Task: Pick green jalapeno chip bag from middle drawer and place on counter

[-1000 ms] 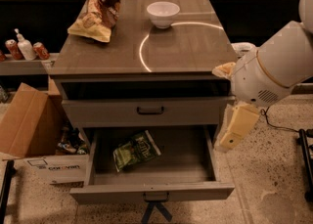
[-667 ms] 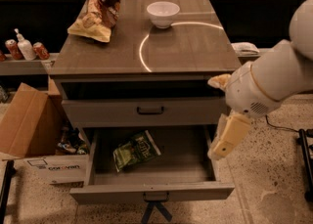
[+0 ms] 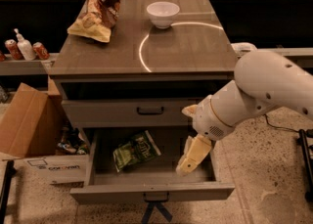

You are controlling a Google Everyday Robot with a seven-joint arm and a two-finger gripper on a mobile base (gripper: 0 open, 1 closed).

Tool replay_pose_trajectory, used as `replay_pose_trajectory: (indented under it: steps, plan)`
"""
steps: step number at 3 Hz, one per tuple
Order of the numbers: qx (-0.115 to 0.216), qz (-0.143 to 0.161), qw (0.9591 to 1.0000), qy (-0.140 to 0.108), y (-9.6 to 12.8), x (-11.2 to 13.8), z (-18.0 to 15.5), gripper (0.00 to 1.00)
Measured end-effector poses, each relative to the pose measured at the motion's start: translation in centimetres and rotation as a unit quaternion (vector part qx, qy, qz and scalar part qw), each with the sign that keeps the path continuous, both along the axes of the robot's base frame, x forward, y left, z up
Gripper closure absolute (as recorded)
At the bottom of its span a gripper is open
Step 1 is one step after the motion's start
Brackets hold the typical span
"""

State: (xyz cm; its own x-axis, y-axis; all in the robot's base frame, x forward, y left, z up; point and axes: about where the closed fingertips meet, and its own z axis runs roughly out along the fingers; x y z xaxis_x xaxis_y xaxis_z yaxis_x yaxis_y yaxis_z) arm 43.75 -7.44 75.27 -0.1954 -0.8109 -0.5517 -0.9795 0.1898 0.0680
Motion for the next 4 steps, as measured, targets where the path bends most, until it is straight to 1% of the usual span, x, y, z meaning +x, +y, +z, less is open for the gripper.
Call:
replay_pose_trajectory:
  steps: [1,2,3,4]
  plan:
    - [0.056,-0.006,0.9977,0.039,3.6,0.9,-4.6,0.00]
    - [0.053,-0.008,0.9979,0.037,3.7,0.9,-5.3,0.00]
    - [0.048,-0.010,0.9985,0.025,3.8,1.4,-9.0,0.00]
    - [0.059,-0.015,0.9980,0.014,3.6,2.7,-13.5,0.00]
